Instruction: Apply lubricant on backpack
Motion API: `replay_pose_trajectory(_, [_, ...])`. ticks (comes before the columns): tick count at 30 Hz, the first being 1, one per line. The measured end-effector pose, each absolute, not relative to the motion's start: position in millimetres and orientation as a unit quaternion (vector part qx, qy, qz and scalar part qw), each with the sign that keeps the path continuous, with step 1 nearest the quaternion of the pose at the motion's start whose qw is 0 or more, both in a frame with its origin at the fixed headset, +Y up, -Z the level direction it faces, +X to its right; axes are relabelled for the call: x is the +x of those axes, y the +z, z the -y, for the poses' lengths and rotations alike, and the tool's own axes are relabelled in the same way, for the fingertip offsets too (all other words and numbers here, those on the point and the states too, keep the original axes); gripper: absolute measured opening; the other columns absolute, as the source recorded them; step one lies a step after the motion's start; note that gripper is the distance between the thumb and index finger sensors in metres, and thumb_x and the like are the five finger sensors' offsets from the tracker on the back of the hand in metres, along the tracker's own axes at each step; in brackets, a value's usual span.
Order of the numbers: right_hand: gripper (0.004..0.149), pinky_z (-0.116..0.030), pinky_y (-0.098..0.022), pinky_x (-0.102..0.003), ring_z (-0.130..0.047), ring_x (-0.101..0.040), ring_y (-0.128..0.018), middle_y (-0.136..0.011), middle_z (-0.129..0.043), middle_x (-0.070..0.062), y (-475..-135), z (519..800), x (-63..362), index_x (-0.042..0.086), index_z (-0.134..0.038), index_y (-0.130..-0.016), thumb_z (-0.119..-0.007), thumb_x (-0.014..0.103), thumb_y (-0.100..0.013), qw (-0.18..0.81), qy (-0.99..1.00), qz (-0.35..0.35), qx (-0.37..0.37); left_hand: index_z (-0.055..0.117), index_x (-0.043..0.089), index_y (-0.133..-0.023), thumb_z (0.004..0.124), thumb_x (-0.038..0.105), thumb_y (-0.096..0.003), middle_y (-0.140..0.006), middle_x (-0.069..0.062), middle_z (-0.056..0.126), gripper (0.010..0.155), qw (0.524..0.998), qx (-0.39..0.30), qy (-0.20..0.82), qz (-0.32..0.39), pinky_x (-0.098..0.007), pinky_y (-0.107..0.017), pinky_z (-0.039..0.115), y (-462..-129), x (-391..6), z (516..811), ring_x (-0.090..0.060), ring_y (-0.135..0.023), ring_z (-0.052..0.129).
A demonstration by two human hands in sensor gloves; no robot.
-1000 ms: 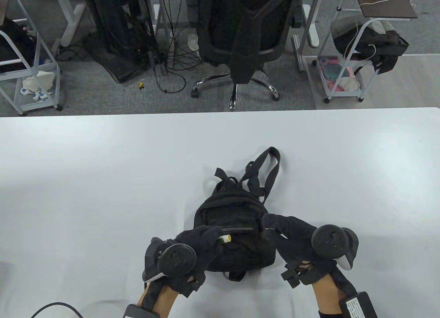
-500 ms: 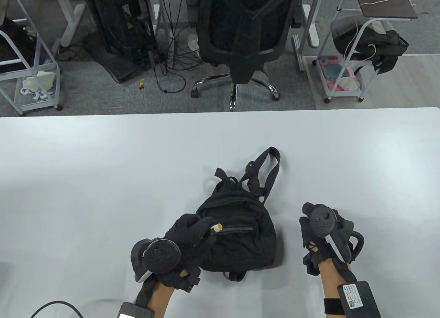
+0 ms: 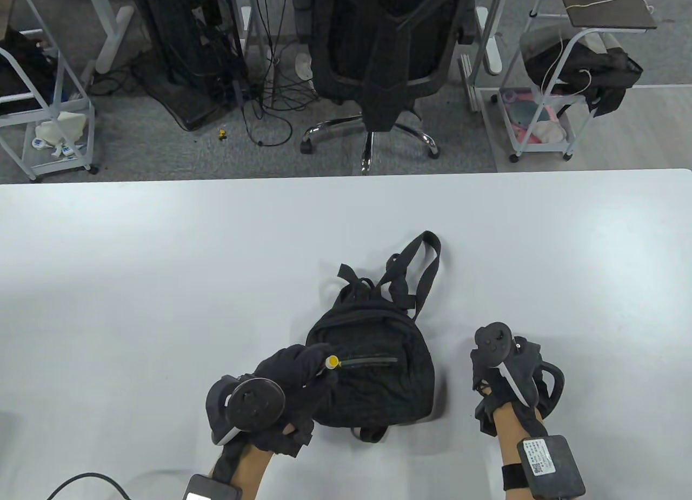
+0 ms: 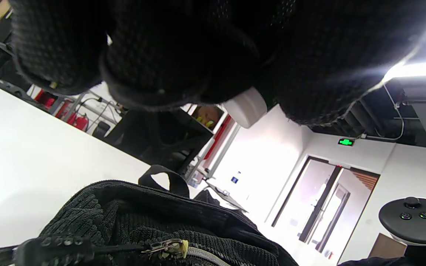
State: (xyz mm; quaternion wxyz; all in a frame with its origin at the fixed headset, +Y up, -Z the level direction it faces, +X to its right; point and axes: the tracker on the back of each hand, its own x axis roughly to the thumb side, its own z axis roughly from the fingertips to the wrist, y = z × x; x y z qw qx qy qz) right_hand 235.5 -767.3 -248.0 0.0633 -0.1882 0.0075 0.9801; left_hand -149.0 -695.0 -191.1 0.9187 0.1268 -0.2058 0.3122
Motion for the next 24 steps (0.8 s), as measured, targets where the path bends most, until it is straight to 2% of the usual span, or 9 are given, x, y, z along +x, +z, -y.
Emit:
replay_pose_trajectory(6, [0.057, -0.065, -0.074, -0.055, -0.089, -0.024, -0.09, -0.098, -0.083, 0.005, -246.4, 764.1, 241.2, 0.039, -0.079, -0.094, -0.099, 0.046, -0.042, 0.085, 0.979, -0.023, -0.183, 0.091, 0.02, -0.083, 0.104, 0.043, -0.0363, -0.069, -0.007, 0.102, 0.054, 0.92, 0.12, 0.321, 0.191, -0.057, -0.04, 0.093, -194.0, -152.8, 698.1, -0.03, -0.038, 0.109])
replay_pose_trajectory(8, [0.061, -0.061, -0.075, -0.059, -0.087, -0.026, -0.094, -0.101, -0.08, 0.005, -245.3, 759.5, 243.5, 0.039, -0.077, -0.096, -0.101, 0.045, -0.041, 0.103, 0.979, -0.029, -0.172, 0.093, 0.021, -0.082, 0.105, 0.042, -0.0353, -0.07, -0.006, 0.103, 0.052, 0.919, 0.121, 0.328, 0.183, -0.056, -0.041, 0.093, -195.4, -155.5, 699.6, -0.029, -0.039, 0.11])
replay_pose_trajectory(14, [0.068, -0.056, -0.077, -0.062, -0.08, -0.029, -0.102, -0.107, -0.073, 0.006, -238.1, 735.3, 241.2, 0.04, -0.073, -0.099, -0.103, 0.048, -0.039, 0.132, 0.981, 0.018, -0.142, 0.095, 0.018, -0.081, 0.105, 0.041, -0.0348, -0.07, -0.007, 0.105, 0.053, 0.9, 0.108, 0.384, 0.178, -0.055, -0.041, 0.094, -198.3, -159.8, 703.0, -0.027, -0.039, 0.112])
replay_pose_trajectory(21, [0.064, -0.061, -0.074, -0.06, -0.085, -0.026, -0.096, -0.103, -0.078, 0.006, -216.3, 702.6, 210.9, 0.039, -0.076, -0.096, -0.1, 0.051, -0.038, 0.208, 0.973, 0.101, -0.009, 0.092, 0.017, -0.083, 0.104, 0.036, -0.0358, -0.074, -0.007, 0.102, 0.052, 0.83, 0.067, 0.509, 0.215, -0.054, -0.044, 0.093, -201.5, -156.0, 712.1, -0.026, -0.044, 0.112])
replay_pose_trajectory(24, [0.061, -0.064, -0.073, -0.058, -0.088, -0.024, -0.094, -0.102, -0.079, 0.007, -210.5, 699.8, 194.7, 0.04, -0.076, -0.096, -0.098, 0.051, -0.039, 0.278, 0.95, 0.08, 0.117, 0.09, 0.017, -0.084, 0.103, 0.036, -0.0365, -0.075, -0.007, 0.102, 0.053, 0.807, 0.055, 0.544, 0.222, -0.055, -0.049, 0.092, -201.6, -154.1, 714.2, -0.027, -0.047, 0.112])
